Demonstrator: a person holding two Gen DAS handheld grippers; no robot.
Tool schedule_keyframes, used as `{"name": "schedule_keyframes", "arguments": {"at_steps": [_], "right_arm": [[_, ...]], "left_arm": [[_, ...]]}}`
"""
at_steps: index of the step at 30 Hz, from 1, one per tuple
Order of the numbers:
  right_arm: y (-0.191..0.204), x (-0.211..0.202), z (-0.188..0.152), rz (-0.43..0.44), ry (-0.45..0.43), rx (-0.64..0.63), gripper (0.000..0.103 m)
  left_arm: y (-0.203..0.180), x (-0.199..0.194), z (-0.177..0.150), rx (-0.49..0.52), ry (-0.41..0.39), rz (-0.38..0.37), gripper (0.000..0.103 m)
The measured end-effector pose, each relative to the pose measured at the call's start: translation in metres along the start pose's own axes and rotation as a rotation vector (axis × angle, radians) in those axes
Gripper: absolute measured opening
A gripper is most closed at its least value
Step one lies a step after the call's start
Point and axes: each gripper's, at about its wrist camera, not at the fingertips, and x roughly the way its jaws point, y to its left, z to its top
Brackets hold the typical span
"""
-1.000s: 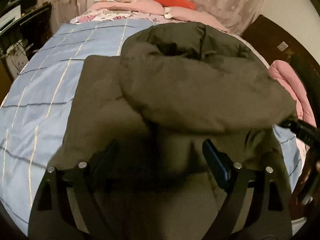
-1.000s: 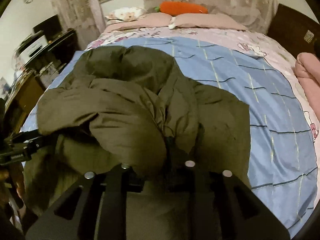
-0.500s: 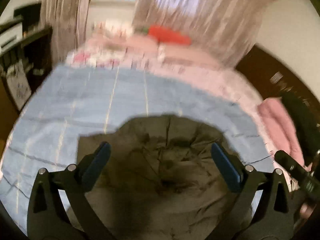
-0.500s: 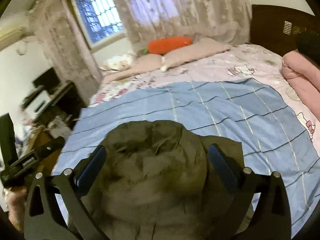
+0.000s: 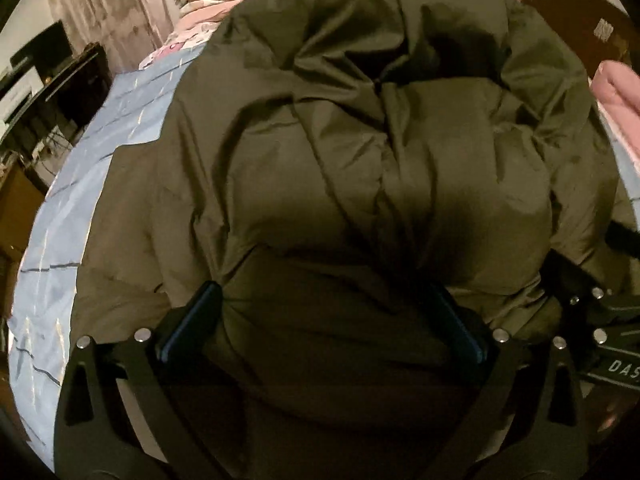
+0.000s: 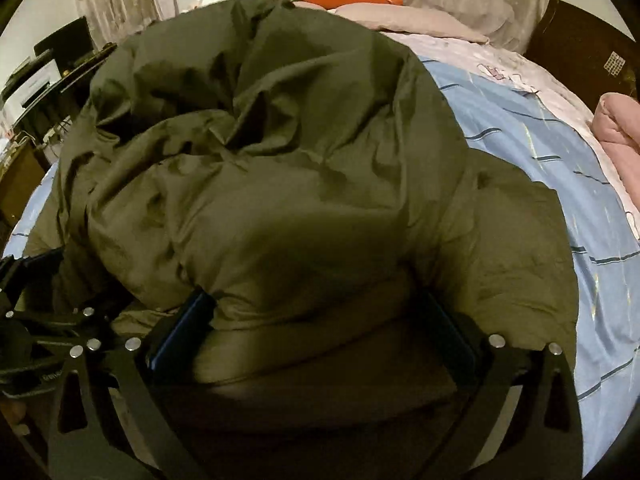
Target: Fold large clothes
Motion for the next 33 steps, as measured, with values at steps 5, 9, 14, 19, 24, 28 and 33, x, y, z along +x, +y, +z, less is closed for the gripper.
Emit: {"name": "schedule_keyframes", "arguments": {"at_steps": [5, 9, 14, 19, 24, 28, 33], "right_arm": [[-0.020, -0.060, 0.020, 0.071, -0.133, 0.121, 0.102], [-0.030, -0.087, 0.072, 0.071, -0.213, 0.140, 0.102], [-0.019, -0.049, 0.146, -0.007, -0.157, 0.122, 0.102], [-0.013, 0.023, 0.162, -0.044, -0.061, 0.143, 0.102], [-0.009, 0.077, 0.131, -0.070, -0.021, 0.099, 0.102], [-0.013, 0.088, 0.121, -0.058, -0.061, 0.106, 0.102], [-0.010, 0.096, 0.106, -0.064, -0.113, 0.103, 0.102]], "left_arm": [[0.016, -0.030, 0.006, -0.056, -0.032, -0.081, 0.101], [0.053, -0.088, 0.052, -0.177, -0.187, -0.107, 0.101], [0.049, -0.068, 0.136, -0.154, -0.137, -0.046, 0.101], [0.037, 0.009, 0.161, -0.142, 0.010, 0.002, 0.101], [0.031, 0.060, 0.140, -0.141, 0.032, 0.043, 0.101], [0.035, 0.072, 0.128, -0.174, -0.031, 0.017, 0.101], [0.031, 0.085, 0.116, -0.166, -0.091, 0.030, 0.101]]}}
